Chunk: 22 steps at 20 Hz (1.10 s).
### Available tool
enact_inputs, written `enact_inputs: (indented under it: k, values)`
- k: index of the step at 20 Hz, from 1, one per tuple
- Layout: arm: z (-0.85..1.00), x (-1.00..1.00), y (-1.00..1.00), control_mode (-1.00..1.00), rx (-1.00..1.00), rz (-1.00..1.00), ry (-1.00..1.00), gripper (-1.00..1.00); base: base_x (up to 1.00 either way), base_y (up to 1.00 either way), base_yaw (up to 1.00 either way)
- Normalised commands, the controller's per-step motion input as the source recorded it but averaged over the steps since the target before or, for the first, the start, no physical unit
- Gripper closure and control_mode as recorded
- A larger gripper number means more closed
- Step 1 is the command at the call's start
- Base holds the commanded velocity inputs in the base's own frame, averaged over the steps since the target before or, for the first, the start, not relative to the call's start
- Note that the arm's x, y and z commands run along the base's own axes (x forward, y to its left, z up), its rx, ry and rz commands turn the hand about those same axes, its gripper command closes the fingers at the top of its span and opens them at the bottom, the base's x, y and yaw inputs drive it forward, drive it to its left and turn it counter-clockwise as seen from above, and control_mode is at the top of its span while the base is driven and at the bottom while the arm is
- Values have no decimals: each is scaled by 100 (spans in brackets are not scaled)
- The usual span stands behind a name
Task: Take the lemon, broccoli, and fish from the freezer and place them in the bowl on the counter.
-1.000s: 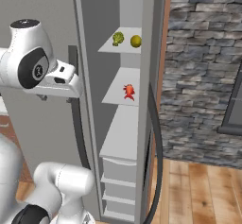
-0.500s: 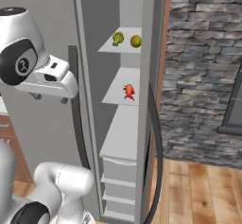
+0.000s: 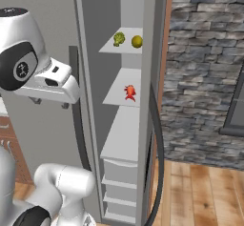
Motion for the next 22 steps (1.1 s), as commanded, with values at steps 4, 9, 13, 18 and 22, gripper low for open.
enact_inputs:
  k: [4,9,13,18,22]
  values:
    - [-11,-2,0,-100,0,3,0,-100,0,0,0]
    - [-37,-1,0,-100,0,3,0,-100,0,0,0]
    - [-33,-25,3,-100,0,4,0,-100,0,0,0]
    - [-6,-10,0,-100,0,4,0,-100,0,0,0]
    - [0,0,0,100,0,0,0,-100,9,-15,3]
